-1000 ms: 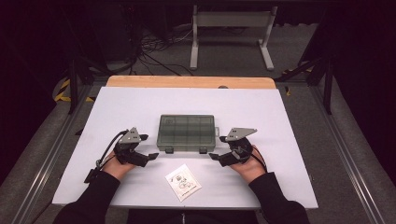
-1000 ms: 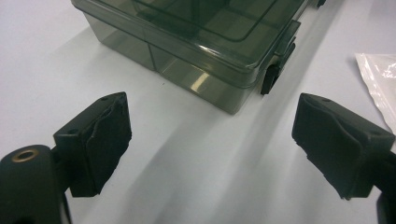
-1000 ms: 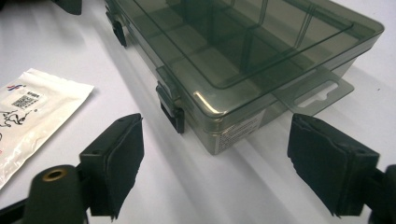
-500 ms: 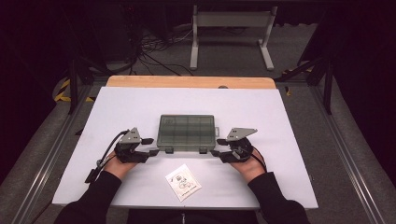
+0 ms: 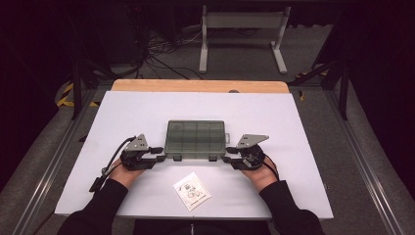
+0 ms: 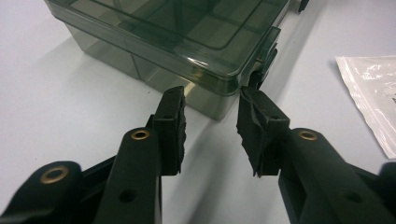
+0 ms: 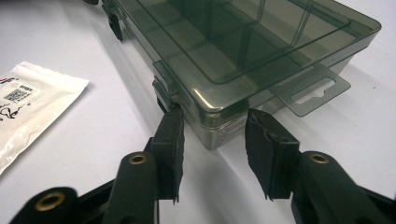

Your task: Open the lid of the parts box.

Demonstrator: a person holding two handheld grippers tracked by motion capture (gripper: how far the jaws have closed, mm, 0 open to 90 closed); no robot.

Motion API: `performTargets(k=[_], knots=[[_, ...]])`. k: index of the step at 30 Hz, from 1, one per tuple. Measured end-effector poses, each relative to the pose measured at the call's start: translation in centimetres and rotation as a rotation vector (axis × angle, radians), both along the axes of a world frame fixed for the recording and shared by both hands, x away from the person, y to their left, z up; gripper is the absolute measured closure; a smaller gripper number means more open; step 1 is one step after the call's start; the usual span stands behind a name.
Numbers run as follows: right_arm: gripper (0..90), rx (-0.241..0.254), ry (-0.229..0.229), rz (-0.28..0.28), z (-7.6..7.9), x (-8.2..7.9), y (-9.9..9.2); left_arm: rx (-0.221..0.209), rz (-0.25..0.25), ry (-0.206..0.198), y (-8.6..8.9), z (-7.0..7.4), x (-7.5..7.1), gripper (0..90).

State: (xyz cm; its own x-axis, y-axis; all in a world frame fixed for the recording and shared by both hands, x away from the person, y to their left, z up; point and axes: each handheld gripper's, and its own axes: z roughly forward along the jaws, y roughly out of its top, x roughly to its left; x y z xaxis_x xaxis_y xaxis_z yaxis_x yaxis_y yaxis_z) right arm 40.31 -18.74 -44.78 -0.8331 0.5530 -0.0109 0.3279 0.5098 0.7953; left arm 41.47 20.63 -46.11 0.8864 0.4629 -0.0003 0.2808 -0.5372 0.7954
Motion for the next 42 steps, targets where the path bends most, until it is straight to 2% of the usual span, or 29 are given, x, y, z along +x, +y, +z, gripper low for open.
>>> performTargets(k=[6, 28, 33, 37, 39, 41, 42], knots=[[61.0, -0.004, -0.002, -0.001, -0.03, 0.01, -0.04, 0.001, -0.011, -0.014, -0.07, 0.06, -0.15, 68.7], [65.8, -0.012, -0.011, -0.009, -0.05, -0.19, 0.01, -0.001, -0.01, -0.011, -0.05, 0.04, -0.17, 69.9], [69.9, -0.002, -0.016, -0.007, 0.07, -0.29, -0.05, -0.016, -0.006, -0.015, 0.13, 0.27, -0.31, 72.3], [74.3, 0.003, -0.014, -0.002, 0.26, -0.36, -0.26, -0.051, -0.005, -0.034, 0.43, 0.72, -0.51, 76.7], [74.5, 0.006, -0.01, -0.003, 0.27, -0.33, -0.28, -0.055, -0.007, -0.037, 0.5, 0.77, -0.49, 78.0], [74.5, 0.009, -0.007, -0.003, 0.17, -0.31, -0.27, -0.038, -0.004, -0.034, 0.41, 0.73, -0.53, 76.1], [74.5, 0.008, -0.006, -0.003, 0.15, -0.32, -0.27, -0.035, -0.003, -0.026, 0.37, 0.7, -0.58, 72.2]])
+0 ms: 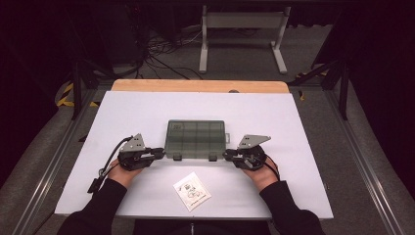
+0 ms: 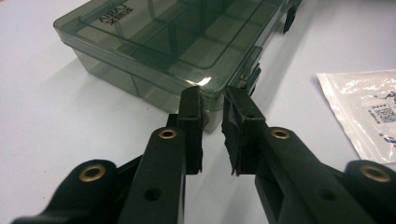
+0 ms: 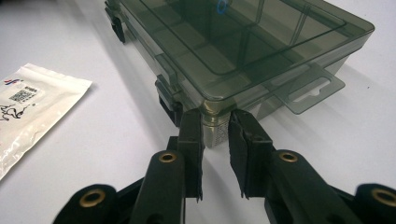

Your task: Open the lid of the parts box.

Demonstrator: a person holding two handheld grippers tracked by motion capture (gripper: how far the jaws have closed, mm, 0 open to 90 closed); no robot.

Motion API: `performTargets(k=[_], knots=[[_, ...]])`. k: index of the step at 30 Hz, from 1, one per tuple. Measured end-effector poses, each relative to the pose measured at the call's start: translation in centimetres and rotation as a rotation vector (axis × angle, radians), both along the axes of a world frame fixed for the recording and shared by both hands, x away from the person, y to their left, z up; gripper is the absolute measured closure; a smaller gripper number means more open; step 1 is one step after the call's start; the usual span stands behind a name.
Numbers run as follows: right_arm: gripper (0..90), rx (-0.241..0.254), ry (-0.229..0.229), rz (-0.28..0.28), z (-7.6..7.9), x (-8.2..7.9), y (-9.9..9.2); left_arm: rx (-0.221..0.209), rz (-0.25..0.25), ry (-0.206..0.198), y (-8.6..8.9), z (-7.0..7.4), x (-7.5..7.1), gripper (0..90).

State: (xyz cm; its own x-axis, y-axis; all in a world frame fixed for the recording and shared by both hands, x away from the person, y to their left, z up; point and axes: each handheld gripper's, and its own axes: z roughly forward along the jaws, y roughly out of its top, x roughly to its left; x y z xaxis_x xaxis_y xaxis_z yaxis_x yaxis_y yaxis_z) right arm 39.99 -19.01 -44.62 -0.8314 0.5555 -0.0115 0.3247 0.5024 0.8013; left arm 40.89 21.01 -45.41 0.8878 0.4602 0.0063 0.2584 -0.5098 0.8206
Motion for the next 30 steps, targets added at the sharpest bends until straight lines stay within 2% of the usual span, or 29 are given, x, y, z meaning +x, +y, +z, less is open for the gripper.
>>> performTargets(k=[7, 10, 17, 23, 30], knots=[[74.5, 0.002, 0.003, 0.001, 0.0, 0.0, 0.0, 0.029, 0.001, 0.018, -0.2, -0.3, 0.2, 69.0], [74.5, 0.001, 0.002, 0.002, 0.0, 0.0, 0.0, 0.043, 0.002, 0.014, -0.4, -0.4, 0.2, 69.0], [74.5, 0.0, 0.001, 0.002, 0.0, 0.0, 0.0, 0.049, -0.002, -0.003, -0.4, -0.3, 0.1, 76.4], [76.2, 0.019, -0.013, 0.005, 0.5, -0.2, 0.0, 0.019, -0.007, -0.034, -0.3, 0.2, -0.2, 80.3], [78.4, 0.053, -0.024, 0.003, 1.2, -0.2, -0.1, -0.048, -0.006, -0.046, -0.1, 0.7, -0.2, 80.2]])
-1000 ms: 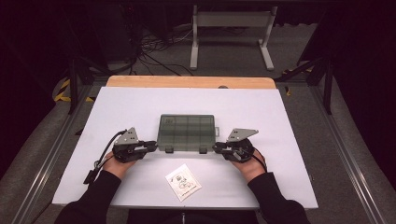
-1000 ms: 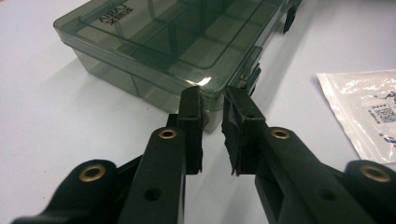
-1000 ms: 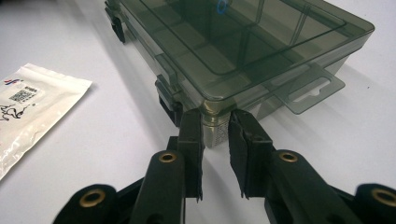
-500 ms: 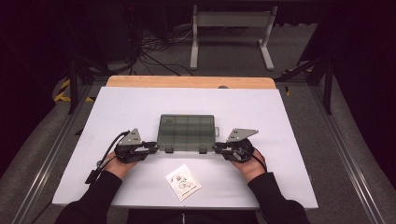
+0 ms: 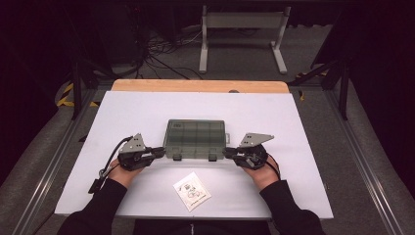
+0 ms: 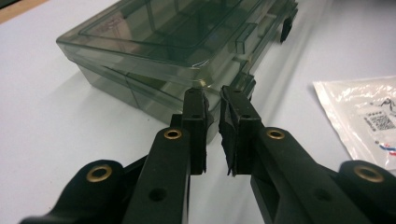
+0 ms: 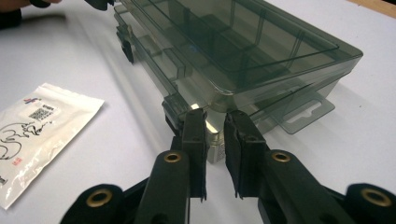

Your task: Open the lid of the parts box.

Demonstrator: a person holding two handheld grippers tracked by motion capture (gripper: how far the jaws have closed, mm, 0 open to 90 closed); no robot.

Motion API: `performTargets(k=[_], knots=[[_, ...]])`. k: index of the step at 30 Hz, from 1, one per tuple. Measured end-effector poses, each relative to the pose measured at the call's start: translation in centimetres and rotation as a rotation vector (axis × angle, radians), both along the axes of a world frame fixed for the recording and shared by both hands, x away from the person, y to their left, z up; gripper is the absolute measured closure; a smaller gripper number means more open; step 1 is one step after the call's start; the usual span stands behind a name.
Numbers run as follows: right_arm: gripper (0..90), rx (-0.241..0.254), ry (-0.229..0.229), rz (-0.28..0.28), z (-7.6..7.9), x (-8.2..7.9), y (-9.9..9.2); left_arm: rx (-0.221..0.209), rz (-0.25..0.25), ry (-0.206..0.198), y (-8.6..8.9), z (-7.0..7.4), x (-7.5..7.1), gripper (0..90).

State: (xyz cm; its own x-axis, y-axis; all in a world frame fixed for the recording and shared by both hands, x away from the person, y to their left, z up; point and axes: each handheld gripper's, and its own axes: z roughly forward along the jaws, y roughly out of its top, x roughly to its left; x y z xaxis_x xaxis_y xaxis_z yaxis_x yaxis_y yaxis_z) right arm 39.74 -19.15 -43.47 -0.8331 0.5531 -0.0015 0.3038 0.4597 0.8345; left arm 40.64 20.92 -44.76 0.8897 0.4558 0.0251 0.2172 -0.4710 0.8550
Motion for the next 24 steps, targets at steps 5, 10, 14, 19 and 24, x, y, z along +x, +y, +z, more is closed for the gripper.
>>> performTargets(k=[5, 10, 14, 19, 24], knots=[[78.4, 0.021, -0.005, -0.007, 0.3, 0.1, -0.2, -0.045, 0.003, 0.002, 0.2, 0.2, 0.2, 79.7], [78.3, 0.034, -0.01, -0.007, 0.6, 0.1, -0.1, -0.079, 0.013, -0.001, 0.2, 0.4, 0.2, 78.9], [76.7, 0.033, -0.012, -0.01, 0.7, 0.0, -0.2, -0.099, 0.017, -0.014, 0.2, 0.6, 0.4, 77.8], [56.0, 0.016, -0.05, -0.038, 1.1, 0.3, 0.0, -0.103, 0.018, -0.018, 0.2, 0.6, 0.4, 76.3], [43.0, -0.028, -0.088, -0.061, 1.3, 0.9, 0.6, -0.095, 0.014, -0.015, 0.1, 0.6, 0.4, 74.3]])
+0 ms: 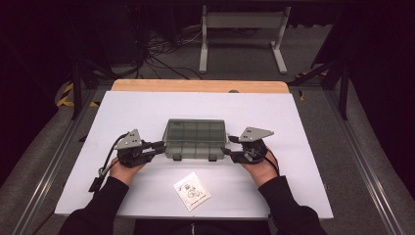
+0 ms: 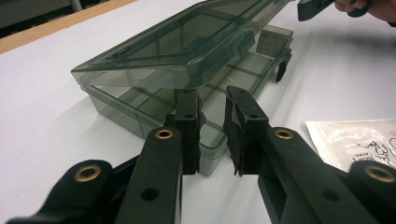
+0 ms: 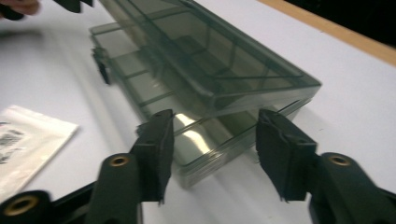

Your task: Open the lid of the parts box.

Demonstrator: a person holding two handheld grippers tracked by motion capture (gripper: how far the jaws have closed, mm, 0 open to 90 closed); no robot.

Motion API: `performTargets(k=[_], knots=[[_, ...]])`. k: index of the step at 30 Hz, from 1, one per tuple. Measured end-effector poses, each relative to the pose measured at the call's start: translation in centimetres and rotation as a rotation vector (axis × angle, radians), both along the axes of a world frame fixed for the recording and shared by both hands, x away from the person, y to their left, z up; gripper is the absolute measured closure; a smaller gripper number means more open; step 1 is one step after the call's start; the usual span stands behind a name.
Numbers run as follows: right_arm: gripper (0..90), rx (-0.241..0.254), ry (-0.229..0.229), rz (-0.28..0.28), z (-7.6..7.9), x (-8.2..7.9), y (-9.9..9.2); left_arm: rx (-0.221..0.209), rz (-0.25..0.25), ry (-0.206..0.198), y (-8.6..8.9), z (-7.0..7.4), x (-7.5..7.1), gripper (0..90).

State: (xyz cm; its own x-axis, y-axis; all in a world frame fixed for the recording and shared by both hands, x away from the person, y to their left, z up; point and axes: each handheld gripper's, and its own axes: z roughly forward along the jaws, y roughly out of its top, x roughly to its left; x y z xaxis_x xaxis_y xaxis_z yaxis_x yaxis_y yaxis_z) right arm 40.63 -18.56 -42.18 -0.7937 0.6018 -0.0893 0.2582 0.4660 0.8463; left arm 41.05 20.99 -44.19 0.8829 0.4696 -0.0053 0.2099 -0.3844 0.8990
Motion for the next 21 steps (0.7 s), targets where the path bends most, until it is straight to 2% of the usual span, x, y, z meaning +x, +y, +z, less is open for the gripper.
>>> performTargets(k=[3, 7, 14, 16, 21], knots=[[41.5, -0.022, -0.014, -0.011, 0.0, 0.6, 0.3, 0.022, -0.012, -0.001, -0.2, -0.1, -0.1, 71.7], [41.5, -0.018, -0.015, -0.012, 0.4, 0.9, 0.4, 0.036, -0.036, 0.0, -0.5, -0.2, -0.2, 65.0], [41.6, -0.003, -0.026, -0.008, 1.3, 1.5, 0.3, 0.104, -0.099, 0.016, -1.7, -0.9, -0.3, 56.4], [41.7, 0.001, -0.024, -0.006, 1.6, 1.7, 0.3, 0.103, -0.106, 0.027, -1.9, -1.0, -0.4, 56.0], [42.2, 0.011, -0.026, -0.005, 2.2, 2.1, 0.3, 0.109, -0.112, 0.022, -2.0, -1.0, -0.3, 54.9]])
